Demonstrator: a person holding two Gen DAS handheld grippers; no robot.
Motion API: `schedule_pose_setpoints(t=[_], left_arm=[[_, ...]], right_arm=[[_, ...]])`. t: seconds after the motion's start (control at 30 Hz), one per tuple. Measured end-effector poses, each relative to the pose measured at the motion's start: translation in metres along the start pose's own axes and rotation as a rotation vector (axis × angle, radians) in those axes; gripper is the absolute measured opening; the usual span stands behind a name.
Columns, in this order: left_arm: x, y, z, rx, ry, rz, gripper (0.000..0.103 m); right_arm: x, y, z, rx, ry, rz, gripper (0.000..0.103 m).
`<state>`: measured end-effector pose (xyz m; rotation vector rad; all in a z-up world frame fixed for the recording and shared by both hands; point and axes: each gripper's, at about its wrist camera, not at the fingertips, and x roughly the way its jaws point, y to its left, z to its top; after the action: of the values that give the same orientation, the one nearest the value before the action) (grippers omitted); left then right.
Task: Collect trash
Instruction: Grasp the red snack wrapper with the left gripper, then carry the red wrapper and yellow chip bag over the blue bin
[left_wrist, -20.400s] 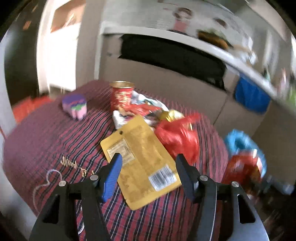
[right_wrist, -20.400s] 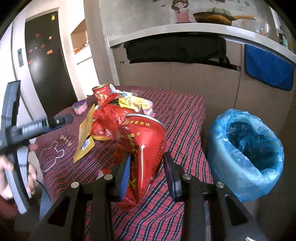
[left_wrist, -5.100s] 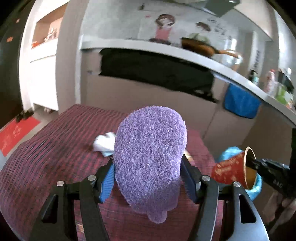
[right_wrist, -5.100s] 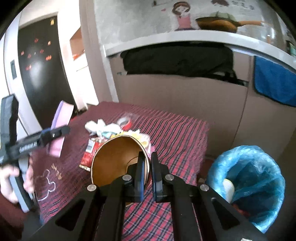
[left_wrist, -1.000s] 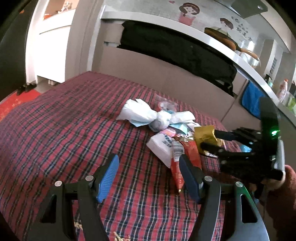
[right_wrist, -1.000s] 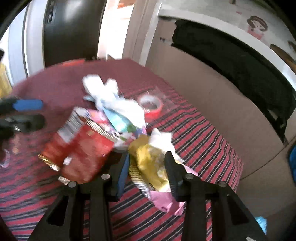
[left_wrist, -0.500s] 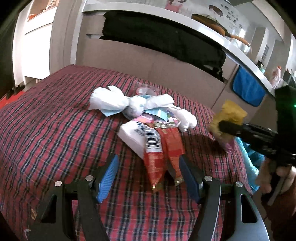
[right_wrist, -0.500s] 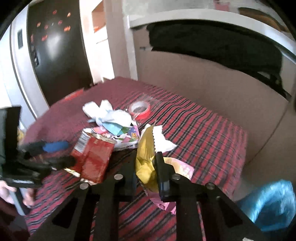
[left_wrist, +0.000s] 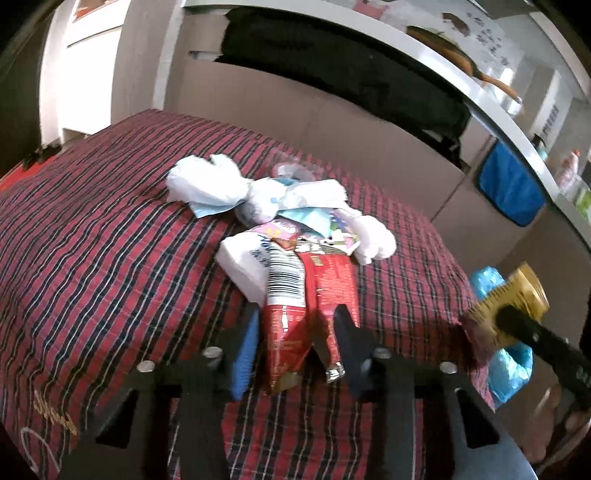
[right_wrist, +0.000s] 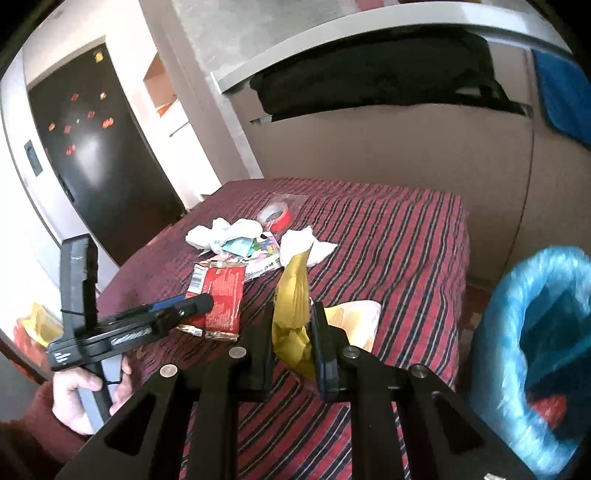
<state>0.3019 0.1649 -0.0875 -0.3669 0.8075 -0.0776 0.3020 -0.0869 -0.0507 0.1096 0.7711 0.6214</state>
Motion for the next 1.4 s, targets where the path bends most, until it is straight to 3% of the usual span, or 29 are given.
schedule_pose_setpoints(t=[0.3,0.5,0.9,1.4], left_arm=[[-0.017,-0.003,-0.002,-0.002,-0.039,-0.008,0.012],[-0.047,-0.026,-0.009,0.074,-0.092,0.004,0.010],[-0.106,-0.087,-0.025,0.189,-0.183,-0.067,0.010],[-0.111,-0.204,-0.049,0.374,-0.206,-0.162,0.010]], right_arm=[[-0.013,0.009,-0.014,-0.026,-0.019,-0.036,0.015],[-0.032,0.023,-0.015,-0.102,-0.062,-0.102,0.015],[-0.098,0.032,-0.019,-0.142,-0.206,-0.143,0.014],[-0.192,-0.034,-0.036,-0.040,-0.343,-0.298,0.014]])
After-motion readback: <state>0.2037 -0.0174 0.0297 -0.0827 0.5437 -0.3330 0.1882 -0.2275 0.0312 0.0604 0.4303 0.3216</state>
